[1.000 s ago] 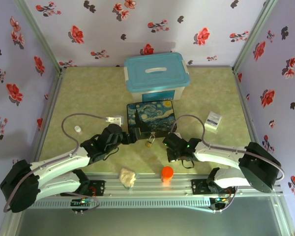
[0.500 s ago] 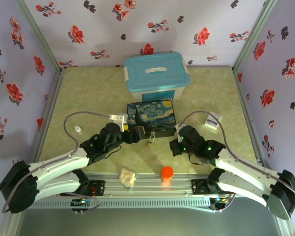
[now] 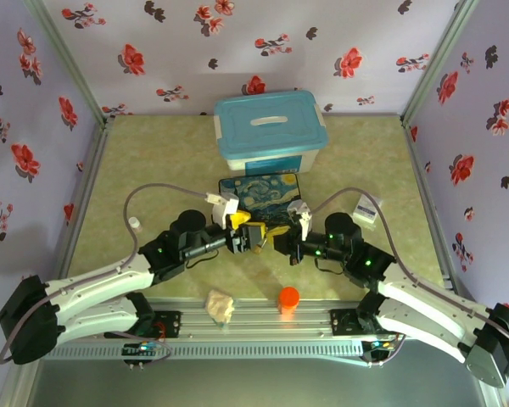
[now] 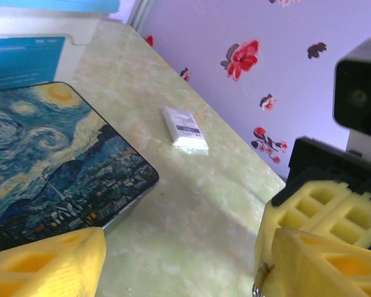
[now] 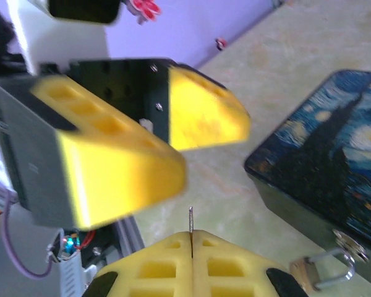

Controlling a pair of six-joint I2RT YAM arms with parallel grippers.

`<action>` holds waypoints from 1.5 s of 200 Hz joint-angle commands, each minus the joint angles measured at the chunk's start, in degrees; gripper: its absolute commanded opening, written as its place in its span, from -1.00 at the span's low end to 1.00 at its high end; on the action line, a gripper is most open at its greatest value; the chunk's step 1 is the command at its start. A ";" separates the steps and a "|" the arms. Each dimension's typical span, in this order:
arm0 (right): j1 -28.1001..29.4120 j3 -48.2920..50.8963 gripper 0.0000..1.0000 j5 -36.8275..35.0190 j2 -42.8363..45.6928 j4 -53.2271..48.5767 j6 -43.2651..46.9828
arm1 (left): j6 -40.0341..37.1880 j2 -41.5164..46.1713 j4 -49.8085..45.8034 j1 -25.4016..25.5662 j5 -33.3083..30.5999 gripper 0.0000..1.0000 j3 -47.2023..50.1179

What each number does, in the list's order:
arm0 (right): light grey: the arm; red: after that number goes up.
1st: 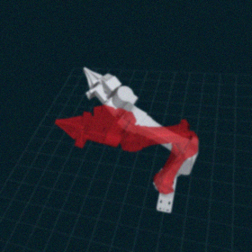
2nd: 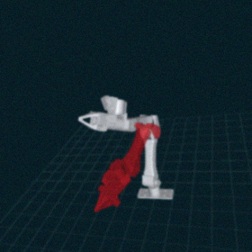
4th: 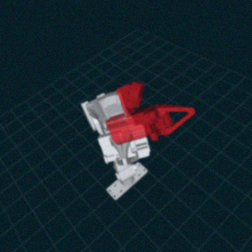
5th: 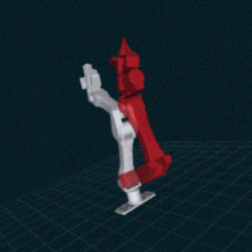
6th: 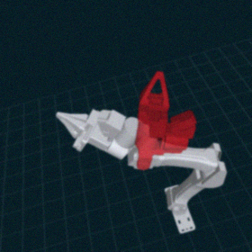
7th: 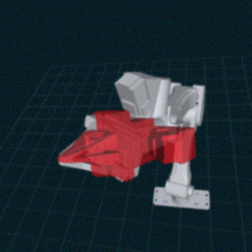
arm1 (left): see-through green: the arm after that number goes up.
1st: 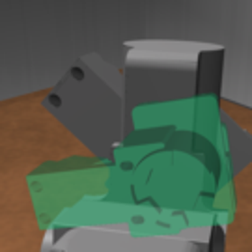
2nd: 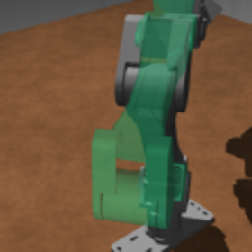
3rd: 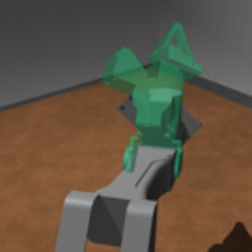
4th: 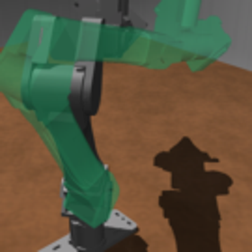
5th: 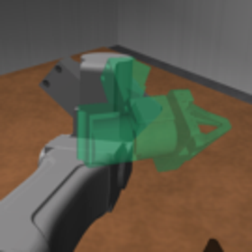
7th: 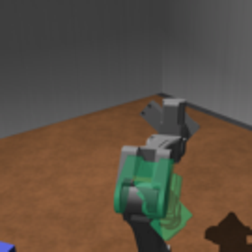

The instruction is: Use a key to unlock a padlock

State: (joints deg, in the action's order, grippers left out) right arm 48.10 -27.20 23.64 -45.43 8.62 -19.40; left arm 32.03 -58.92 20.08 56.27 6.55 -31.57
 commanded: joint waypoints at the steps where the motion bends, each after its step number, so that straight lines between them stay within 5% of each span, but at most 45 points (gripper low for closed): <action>1: 0.11 -0.10 -1.00 3.74 0.52 5.86 1.32 | -1.14 0.15 2.24 0.64 2.52 0.29 -1.27; 73: 0.07 2.23 -1.00 4.58 0.60 14.78 -3.69 | 0.90 1.62 12.02 1.21 6.96 -0.13 2.46; 127: 0.08 3.07 -1.00 4.24 0.43 17.20 -5.40 | 1.92 1.09 13.22 1.54 9.33 -1.00 2.32; 143: 0.07 3.84 -1.00 3.42 0.41 19.23 -6.68 | 2.37 1.29 13.38 1.56 9.71 -1.00 2.72; 162: 0.07 4.51 -0.59 1.65 0.39 20.47 -8.42 | 2.88 1.96 12.73 1.56 8.72 -1.00 2.80; 188: 0.07 5.40 0.48 -0.72 0.86 20.99 -10.53 | 3.15 3.47 11.67 1.56 4.34 -1.00 2.76; 240: 0.07 10.16 0.80 -6.45 1.78 33.21 -20.35 | 4.36 4.18 11.21 1.36 -4.53 -1.00 1.12; 300: 0.16 8.28 0.53 -2.40 -5.78 48.33 -26.81 | 10.77 0.36 21.61 1.65 -3.03 -1.00 -0.48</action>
State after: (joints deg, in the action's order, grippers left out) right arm 48.10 -17.12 19.22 -48.60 47.64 -42.65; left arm 39.68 -57.17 34.72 57.60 3.60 -29.95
